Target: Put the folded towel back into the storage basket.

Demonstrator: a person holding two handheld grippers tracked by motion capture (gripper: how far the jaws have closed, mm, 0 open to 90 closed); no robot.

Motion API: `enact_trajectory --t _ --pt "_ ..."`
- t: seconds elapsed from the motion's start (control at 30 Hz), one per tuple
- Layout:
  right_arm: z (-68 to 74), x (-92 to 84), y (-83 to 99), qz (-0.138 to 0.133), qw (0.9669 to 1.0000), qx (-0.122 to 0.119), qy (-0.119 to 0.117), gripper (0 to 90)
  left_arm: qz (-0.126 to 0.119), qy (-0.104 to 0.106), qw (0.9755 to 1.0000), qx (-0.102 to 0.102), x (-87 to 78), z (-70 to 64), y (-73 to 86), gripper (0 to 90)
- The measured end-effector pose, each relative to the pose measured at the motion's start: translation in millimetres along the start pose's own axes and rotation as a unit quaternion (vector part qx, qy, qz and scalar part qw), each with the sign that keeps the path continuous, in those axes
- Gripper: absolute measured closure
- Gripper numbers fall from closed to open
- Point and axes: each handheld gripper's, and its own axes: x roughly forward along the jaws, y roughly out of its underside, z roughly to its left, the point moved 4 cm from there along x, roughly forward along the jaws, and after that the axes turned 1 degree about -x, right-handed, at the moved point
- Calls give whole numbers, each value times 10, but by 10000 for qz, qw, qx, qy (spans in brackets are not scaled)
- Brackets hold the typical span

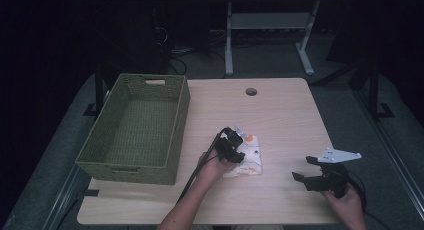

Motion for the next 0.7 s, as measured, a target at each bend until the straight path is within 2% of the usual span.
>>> enact_trajectory --t 0.2,0.3,0.53,0.7 --pt "4 0 1 13 10000 -7 2 181 57 42 9999 131 11 22 -30 794" --pt "-1 -2 2 5 10000 2 -8 181 62 91 9998 174 13 43 -35 816" --pt "-17 -19 14 -1 10000 30 6 181 9 264 9996 118 -24 90 -13 831" --pt "-25 -22 20 -4 10000 66 11 181 -56 250 9996 141 -99 114 -23 833"
